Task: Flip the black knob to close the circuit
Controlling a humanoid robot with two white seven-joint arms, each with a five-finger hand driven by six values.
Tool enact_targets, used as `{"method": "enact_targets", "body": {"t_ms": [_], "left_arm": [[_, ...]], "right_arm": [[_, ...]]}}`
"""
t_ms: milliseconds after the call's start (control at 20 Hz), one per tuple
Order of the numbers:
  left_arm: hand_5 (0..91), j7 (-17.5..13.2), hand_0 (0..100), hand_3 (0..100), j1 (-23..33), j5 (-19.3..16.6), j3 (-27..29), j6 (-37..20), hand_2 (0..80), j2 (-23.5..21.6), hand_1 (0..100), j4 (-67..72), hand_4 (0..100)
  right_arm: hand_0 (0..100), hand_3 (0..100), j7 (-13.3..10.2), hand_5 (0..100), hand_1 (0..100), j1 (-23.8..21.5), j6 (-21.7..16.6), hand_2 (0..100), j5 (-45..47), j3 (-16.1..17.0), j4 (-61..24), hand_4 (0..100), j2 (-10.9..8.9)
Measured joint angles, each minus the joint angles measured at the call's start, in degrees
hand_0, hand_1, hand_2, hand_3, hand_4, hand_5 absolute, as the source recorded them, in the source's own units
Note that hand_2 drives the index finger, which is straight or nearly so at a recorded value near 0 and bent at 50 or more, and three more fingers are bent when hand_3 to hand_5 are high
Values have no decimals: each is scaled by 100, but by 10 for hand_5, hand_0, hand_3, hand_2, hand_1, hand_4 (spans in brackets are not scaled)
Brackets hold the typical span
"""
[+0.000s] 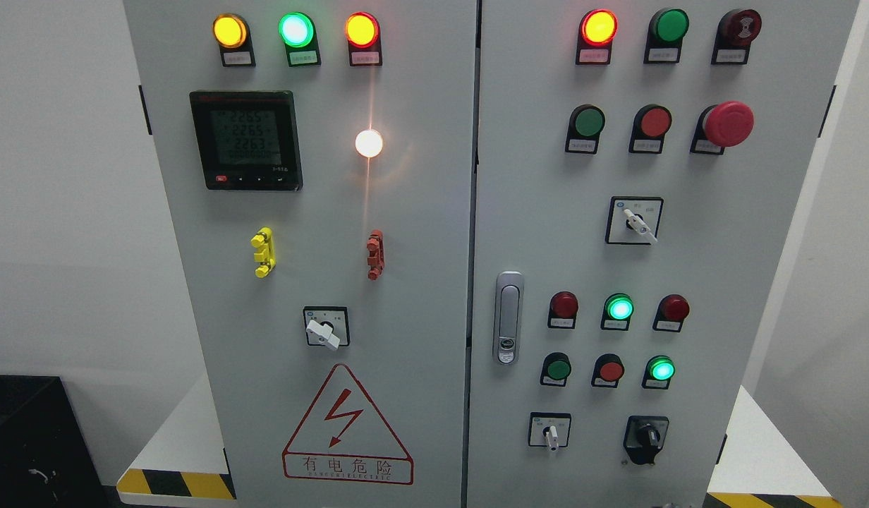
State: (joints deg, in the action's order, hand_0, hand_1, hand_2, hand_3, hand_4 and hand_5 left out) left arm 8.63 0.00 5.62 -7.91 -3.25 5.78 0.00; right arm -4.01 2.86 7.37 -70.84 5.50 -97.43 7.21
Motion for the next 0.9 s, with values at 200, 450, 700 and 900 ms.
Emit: {"method": "enact_targets", "body": {"t_ms": [200, 450, 700, 900], "left_arm": [[0, 0, 120, 0, 0, 0, 0, 0, 0, 0, 556, 0, 0], [0, 0, 120, 0, 0, 0, 0, 0, 0, 0, 556, 0, 0], [0, 0, 120, 0, 0, 0, 0, 0, 0, 0, 556, 0, 0], [0, 0, 120, 0, 0, 0, 0, 0, 0, 0, 556, 0, 0]], "right_arm": [[0, 1000, 6, 963, 0, 185, 5, 976, -25, 110, 66, 976, 5], [0, 1000, 11, 963, 0, 402, 7, 972, -39, 250, 176, 973, 15], [0, 1000, 12, 963, 0, 540, 21, 971, -46, 343, 266, 972, 23], [0, 1000, 12, 963, 0, 628, 58, 969, -49, 405, 347, 971, 26]]}}
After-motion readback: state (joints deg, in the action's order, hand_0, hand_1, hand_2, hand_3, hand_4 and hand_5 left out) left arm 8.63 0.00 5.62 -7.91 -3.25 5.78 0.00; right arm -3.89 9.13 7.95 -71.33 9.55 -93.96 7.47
